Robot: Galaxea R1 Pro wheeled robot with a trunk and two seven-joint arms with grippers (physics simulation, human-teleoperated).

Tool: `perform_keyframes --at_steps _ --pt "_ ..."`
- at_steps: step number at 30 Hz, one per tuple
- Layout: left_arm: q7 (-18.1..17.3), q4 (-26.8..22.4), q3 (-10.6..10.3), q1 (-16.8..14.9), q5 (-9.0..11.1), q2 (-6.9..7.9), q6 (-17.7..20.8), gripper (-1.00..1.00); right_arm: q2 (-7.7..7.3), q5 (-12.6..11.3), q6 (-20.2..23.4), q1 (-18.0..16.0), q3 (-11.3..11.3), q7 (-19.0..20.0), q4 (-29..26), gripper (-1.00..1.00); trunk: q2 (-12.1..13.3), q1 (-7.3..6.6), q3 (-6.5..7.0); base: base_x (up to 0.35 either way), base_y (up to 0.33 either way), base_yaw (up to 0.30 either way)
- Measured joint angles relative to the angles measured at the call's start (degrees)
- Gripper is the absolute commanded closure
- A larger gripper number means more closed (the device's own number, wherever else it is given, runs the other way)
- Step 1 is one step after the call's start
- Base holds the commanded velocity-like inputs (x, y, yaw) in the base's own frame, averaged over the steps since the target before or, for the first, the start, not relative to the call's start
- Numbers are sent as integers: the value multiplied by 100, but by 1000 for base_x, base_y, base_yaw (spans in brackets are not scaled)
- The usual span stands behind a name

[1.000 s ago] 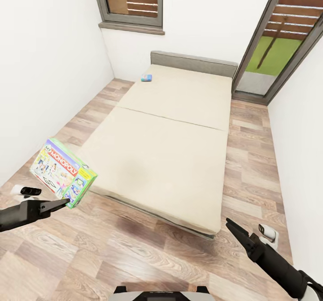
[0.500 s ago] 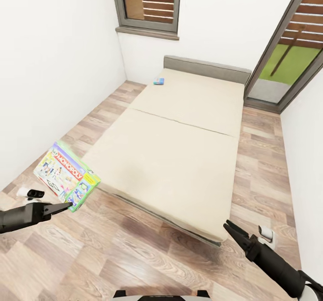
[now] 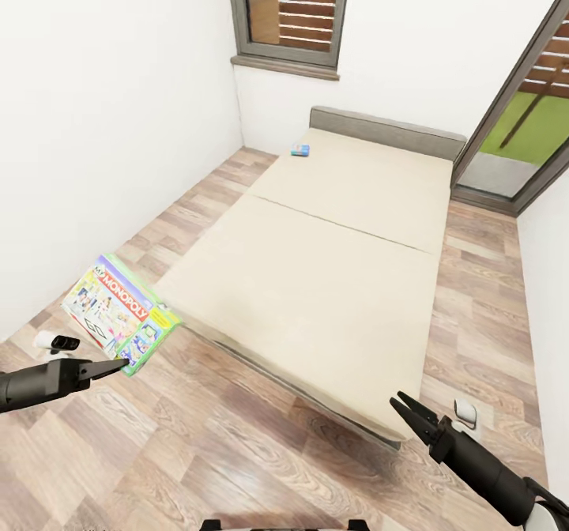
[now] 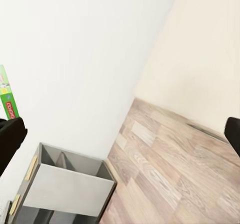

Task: Put all the toys in the child's room - the three board games (two on the bed and one on the table), the two jigsaw puzzles on the table, and the tennis ball on the table - inside the toy box on the table in the child's room.

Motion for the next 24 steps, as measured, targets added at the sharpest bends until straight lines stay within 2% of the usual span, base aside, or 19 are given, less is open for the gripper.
perform_keyframes --at_steps 15,24 --pt "0 0 -1 -3 -36 -9 -3 100 0 26 0 0 7 -8 0 -100 0 0 125 0 0 165" --pt "0 0 -1 -7 -249 -18 0 100 6 276 -3 0 -1 -13 0 -100 0 0 201 0 0 163"
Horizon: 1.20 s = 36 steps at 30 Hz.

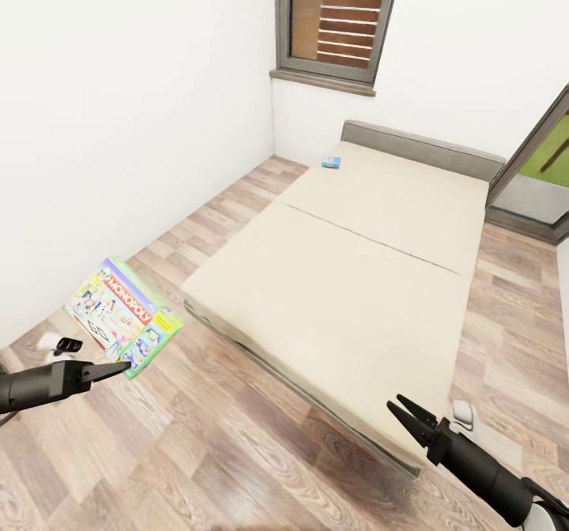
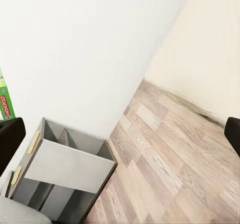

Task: Put all the toys in the child's room - the three board games (two on the bed and one on the table), the two jigsaw puzzles on the table, and the tennis ball on the table - inside the toy box on the table in the child's room.

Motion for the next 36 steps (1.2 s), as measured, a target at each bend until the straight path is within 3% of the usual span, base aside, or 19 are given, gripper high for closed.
perform_keyframes --at_steps 6,12,15,17,20,21,22,25,31,36 --pt "0 0 -1 -4 -205 -16 -1 100 3 55 -5 0 -2 -28 7 -100 0 0 50 0 0 163" --pt "192 2 3 -3 -886 -105 -28 100 -5 64 -12 0 3 -202 9 -100 0 0 101 0 0 154" --pt "322 29 5 -4 -1078 -133 -33 100 -5 65 -66 0 2 -225 12 -100 0 0 126 0 0 144" --pt "455 158 3 -3 -1247 -178 -39 100 -9 66 -153 0 1 -239 22 -100 1 0 143 0 0 138" --pt "830 693 -1 -1 -1658 -266 -105 100 -8 91 -240 0 1 -277 50 -100 1 0 169 0 0 134" --pt "913 799 -1 -3 -1701 -275 -125 100 -8 109 -248 0 1 -296 54 -100 1 0 178 0 0 133" --pt "1089 991 0 -1 -1887 -288 -223 100 -7 163 -260 0 1 -347 60 -100 1 0 186 0 0 133" --pt "1482 1376 -1 0 -2149 -311 -476 100 -5 348 -272 0 4 -479 66 -100 1 0 212 0 0 132" --pt "2264 1968 5 -3 -2283 -447 -915 100 3 796 -355 1 130 -645 107 -100 0 0 264 0 0 132" --pt "2851 2160 18 -4 -2281 -645 -1297 100 0 1105 -611 1 508 -773 218 -100 0 0 308 0 0 130"
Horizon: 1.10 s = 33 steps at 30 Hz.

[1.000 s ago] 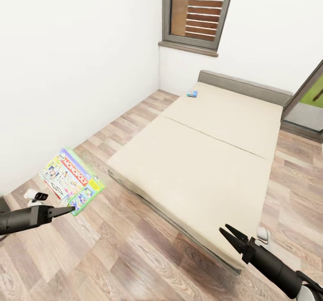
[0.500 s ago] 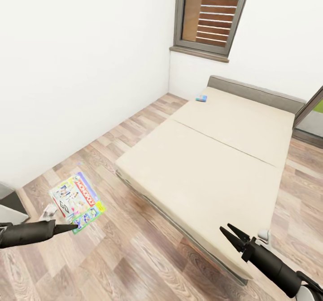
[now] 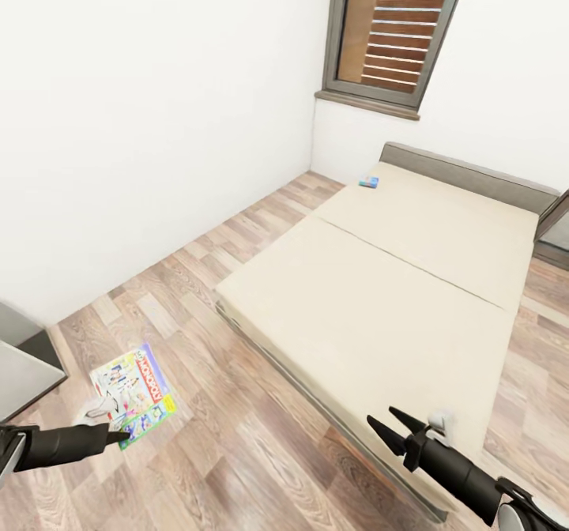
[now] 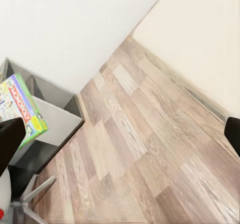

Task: Put all the toys in the child's room - the three board games (two on the bed and one on the table), the two jigsaw puzzles on the table, and the tennis ball on the table - inside the toy box on the table in the child's room.

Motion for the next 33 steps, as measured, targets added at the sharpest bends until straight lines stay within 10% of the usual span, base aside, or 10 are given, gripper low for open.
perform_keyframes --at_steps 7,33 --pt "326 515 38 1 -4 -235 -393 100 4 70 -214 8 214 -79 172 -100 0 0 61 0 0 123" --pt "-3 39 51 -343 75 -197 74 100 7 25 -448 0 1234 -146 -174 -100 0 0 291 0 0 121"
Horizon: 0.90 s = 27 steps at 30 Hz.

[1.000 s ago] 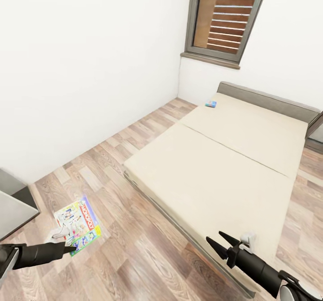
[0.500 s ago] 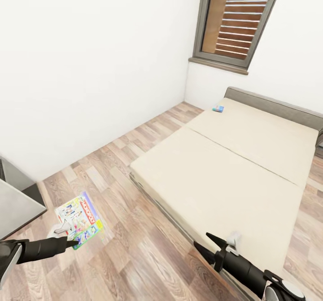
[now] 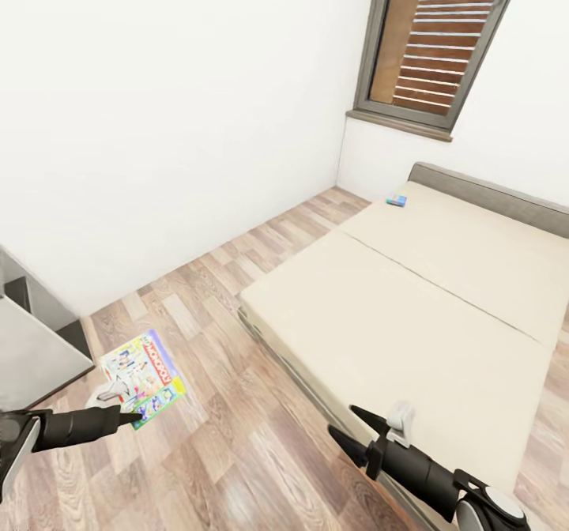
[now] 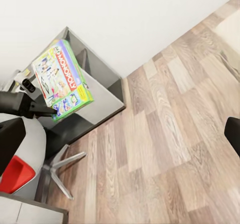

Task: Put all the toys in the child's room - the three board games (two on the bed and one on the table), the two jigsaw puzzles on the table, and the tennis ball on the table - inside the toy box on the table in the child's room.

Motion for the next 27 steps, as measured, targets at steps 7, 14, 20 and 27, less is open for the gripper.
perform_keyframes --at_steps 7,14,20,27 --pt "-22 -9 -7 0 -2 11 4 100 2 25 2 0 24 -5 1 -100 0 0 62 0 0 120" --pt "-27 -16 -1 0 3 10 6 100 4 49 0 0 26 -6 1 -100 0 0 124 0 0 121" --pt "-27 -19 -4 0 5 11 7 100 3 64 0 0 26 -11 1 -100 0 0 177 0 0 121" --pt "-33 -19 -2 0 6 18 12 100 0 78 -15 0 27 -14 1 -100 0 0 238 0 0 120"
